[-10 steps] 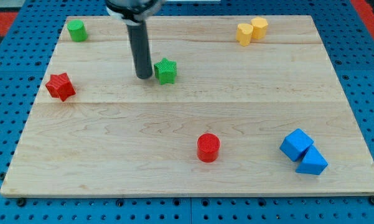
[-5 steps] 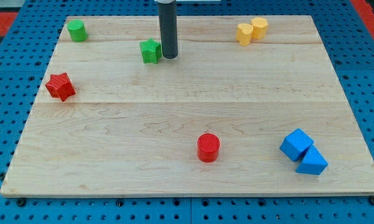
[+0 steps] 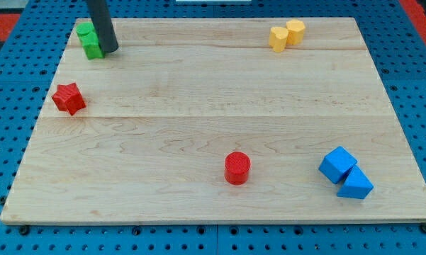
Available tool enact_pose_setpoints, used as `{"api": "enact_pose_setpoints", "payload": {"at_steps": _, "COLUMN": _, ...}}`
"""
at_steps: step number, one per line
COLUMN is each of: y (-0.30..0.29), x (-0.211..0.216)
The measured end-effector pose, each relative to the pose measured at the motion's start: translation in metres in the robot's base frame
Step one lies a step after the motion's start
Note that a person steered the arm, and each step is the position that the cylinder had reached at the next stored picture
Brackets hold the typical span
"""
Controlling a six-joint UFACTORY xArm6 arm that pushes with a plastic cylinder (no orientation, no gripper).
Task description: Move the green star below the green circle
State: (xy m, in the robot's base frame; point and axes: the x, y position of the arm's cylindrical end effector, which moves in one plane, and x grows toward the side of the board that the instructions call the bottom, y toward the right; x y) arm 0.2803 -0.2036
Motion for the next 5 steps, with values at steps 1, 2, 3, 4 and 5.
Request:
{"api": "enact_pose_setpoints", "payload": {"at_steps": 1, "y": -0.001, "x": 0.0}}
{"api": "enact_pose_setpoints", "payload": {"at_steps": 2, "y": -0.001, "x": 0.0}}
{"api": "enact_pose_setpoints", "payload": {"at_steps": 3, "y": 0.012, "x": 0.021}}
{"api": "enact_pose_setpoints", "payload": {"at_steps": 4, "y": 0.021, "x": 0.066}}
{"api": "enact_pose_setpoints", "payload": {"at_steps": 5, "y": -0.043, "x": 0.077}}
